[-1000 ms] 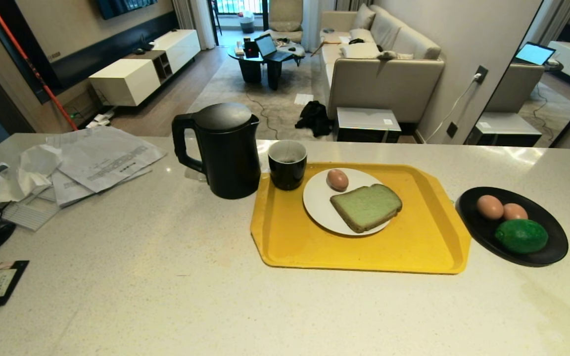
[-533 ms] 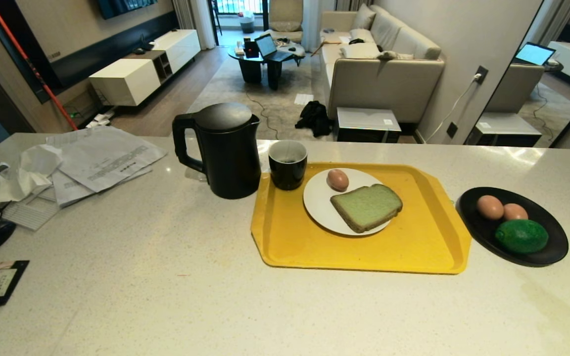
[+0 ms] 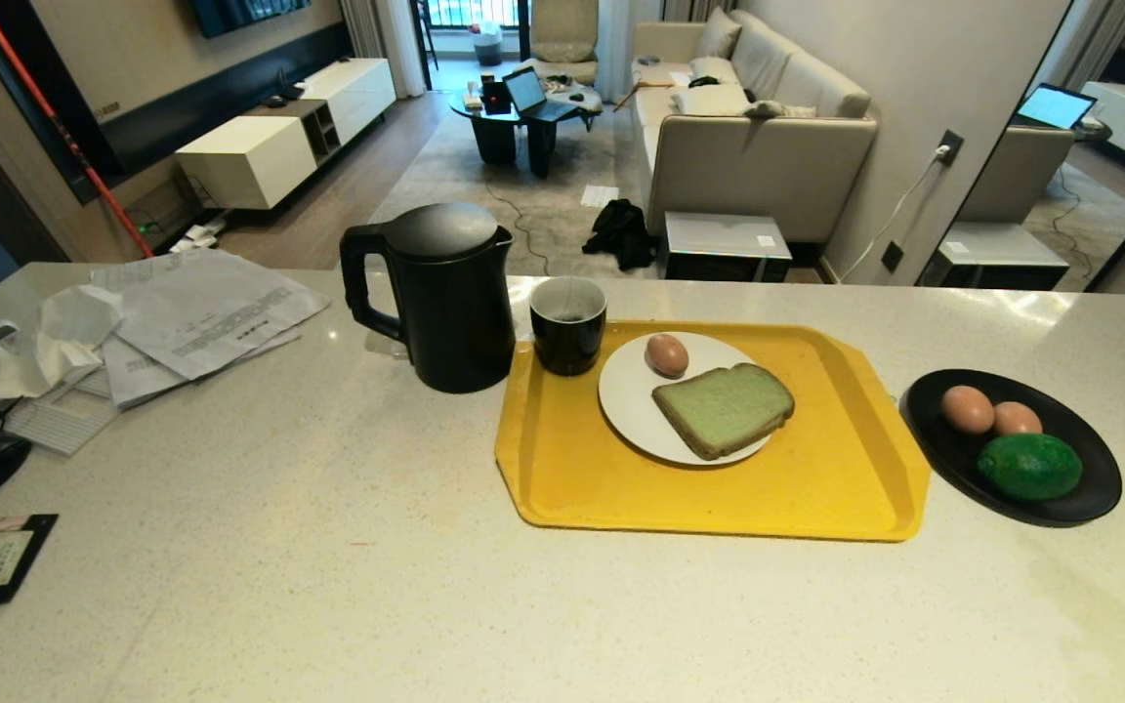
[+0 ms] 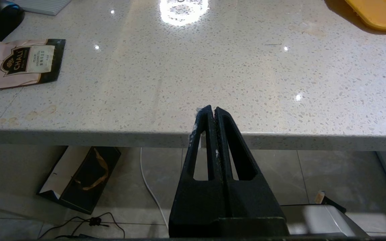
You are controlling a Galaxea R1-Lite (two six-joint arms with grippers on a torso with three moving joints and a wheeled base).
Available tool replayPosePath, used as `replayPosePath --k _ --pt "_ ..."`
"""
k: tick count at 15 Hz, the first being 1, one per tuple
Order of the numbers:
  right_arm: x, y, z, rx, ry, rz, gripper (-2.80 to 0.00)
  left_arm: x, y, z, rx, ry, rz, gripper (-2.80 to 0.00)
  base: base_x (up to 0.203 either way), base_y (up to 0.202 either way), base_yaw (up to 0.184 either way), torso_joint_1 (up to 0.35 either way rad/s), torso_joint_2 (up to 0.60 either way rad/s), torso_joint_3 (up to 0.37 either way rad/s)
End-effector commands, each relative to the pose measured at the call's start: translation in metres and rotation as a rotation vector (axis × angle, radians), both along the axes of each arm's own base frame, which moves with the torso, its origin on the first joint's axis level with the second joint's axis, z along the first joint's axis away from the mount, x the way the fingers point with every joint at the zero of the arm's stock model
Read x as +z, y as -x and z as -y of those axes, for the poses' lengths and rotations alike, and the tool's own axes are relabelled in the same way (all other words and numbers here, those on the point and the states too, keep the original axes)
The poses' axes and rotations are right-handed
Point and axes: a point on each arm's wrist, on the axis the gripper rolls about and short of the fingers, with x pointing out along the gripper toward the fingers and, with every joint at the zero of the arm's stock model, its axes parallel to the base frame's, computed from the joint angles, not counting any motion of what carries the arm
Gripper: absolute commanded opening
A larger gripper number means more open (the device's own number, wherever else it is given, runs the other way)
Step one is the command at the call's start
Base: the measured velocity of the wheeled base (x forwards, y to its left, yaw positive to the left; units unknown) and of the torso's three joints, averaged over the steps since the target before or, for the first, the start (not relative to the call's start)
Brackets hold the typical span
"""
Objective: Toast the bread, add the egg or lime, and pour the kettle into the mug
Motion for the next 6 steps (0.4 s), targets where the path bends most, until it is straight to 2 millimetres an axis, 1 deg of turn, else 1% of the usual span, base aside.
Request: replayPosePath --k 1,6 --pt "-0.0001 -0.0001 0.0000 -0.002 -0.001 0.000 -2.80 0.0000 0.0000 0.0000 0.000 0.000 0.000 -2.80 0.000 0.000 0.000 0.000 0.00 0.000" --pt "0.0000 0.0000 0.0000 0.000 0.001 0.000 -2.80 -0.0001 0.0001 0.0000 0.000 0.000 0.001 -2.80 0.000 0.000 0.000 0.000 0.00 0.000"
